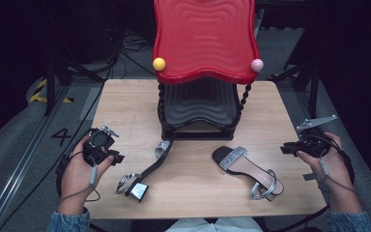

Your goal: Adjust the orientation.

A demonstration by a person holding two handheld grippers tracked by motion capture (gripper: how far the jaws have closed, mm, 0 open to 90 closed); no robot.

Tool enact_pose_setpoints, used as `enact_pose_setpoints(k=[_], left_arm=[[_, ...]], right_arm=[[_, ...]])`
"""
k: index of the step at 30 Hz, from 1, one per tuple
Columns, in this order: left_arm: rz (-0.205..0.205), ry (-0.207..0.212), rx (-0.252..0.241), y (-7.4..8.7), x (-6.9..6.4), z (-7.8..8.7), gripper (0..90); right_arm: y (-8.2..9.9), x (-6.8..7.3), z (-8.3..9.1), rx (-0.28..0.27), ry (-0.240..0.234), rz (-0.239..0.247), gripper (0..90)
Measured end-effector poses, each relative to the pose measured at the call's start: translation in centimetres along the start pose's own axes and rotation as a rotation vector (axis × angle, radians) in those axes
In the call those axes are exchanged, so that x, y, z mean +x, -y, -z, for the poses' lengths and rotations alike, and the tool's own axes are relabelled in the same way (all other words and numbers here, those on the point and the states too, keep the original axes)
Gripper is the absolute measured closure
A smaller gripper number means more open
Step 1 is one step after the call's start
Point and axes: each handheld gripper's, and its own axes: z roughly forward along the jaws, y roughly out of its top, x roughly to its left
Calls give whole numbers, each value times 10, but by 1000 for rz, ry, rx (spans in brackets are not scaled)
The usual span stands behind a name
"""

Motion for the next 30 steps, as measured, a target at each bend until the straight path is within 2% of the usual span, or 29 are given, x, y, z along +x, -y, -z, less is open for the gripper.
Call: enact_pose_setpoints(k=[1, 2, 6, 10, 14, 16, 17, 18, 23, 30], left_arm=[[-1, 3, 2, -1, -2, -1, 879], [-1, 10, 13, -1, -3, -2, 899], [-9, 18, 38, -5, -9, -9, 900], [-22, 62, 48, -9, -13, -18, 900], [-46, 102, 88, -13, -19, -30, 900], [-44, 99, 100, -14, -22, -35, 900], [-56, 100, 110, -14, -22, -37, 900], [-47, 101, 113, -14, -23, -38, 900], [-66, 130, 118, -14, -28, -44, 900], [-88, 116, 117, -17, -36, -47, 900]], right_arm=[[1, 0, 0, 0, 0, -6, 731], [1, 0, 1, -2, -1, -11, 731], [2, -1, 2, -7, 0, -10, 730], [1, -1, 1, 0, 0, -9, 730], [2, -1, 0, -2, -2, -7, 728], [2, 0, 0, -2, -3, -4, 728], [2, 0, 0, -2, -4, -4, 728], [2, 0, 0, -4, -4, -4, 727], [1, 1, -1, 0, -6, -5, 726], [-2, 3, -3, 2, -10, 12, 718]])
